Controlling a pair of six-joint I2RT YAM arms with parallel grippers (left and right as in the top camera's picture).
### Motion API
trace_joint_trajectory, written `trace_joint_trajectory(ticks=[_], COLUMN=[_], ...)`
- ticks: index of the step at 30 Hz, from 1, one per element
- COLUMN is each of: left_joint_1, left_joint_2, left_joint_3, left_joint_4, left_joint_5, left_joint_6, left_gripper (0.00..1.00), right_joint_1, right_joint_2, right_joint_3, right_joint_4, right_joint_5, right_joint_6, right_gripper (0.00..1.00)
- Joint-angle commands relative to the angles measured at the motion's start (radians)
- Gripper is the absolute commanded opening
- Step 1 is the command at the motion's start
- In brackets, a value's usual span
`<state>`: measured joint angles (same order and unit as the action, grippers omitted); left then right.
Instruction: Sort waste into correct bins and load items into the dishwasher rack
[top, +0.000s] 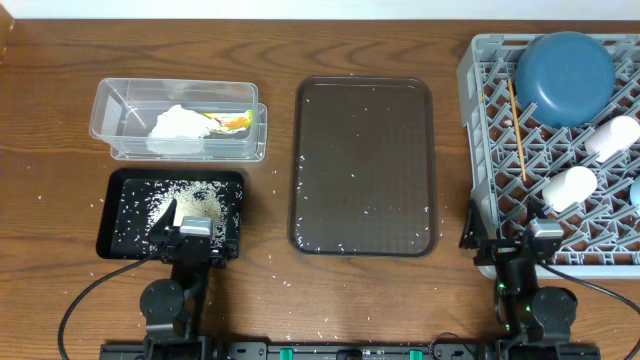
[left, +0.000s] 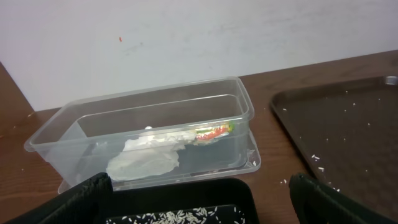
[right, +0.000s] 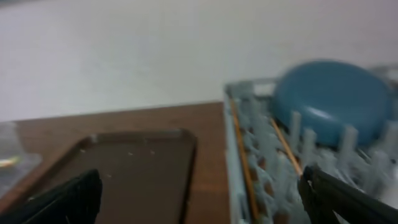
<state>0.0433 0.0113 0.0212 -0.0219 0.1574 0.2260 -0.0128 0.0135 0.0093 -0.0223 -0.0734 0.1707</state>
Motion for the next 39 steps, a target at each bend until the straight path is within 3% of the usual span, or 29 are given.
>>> trace_joint_trajectory(ticks=[1, 39], left_joint_1=[0.001, 0.001], left_joint_2=[-0.006, -0.006], left_joint_3=[-0.017, -0.017], left_joint_4=[-0.034, -0.034], left_joint_5=[0.01, 0.01], left_joint_6=[0.009, 0.009], left_gripper=[0.93, 0.93], right_joint_1=[-0.013, -0.013], right_joint_2=[-0.008, -0.008], right_joint_3=[-0.004, -0.004], right_joint_4=[-0.057, -0.053], right_joint_5=[0.068, 0.069], right_joint_6=[-0.012, -0.056], right_gripper=[0.99, 0.99])
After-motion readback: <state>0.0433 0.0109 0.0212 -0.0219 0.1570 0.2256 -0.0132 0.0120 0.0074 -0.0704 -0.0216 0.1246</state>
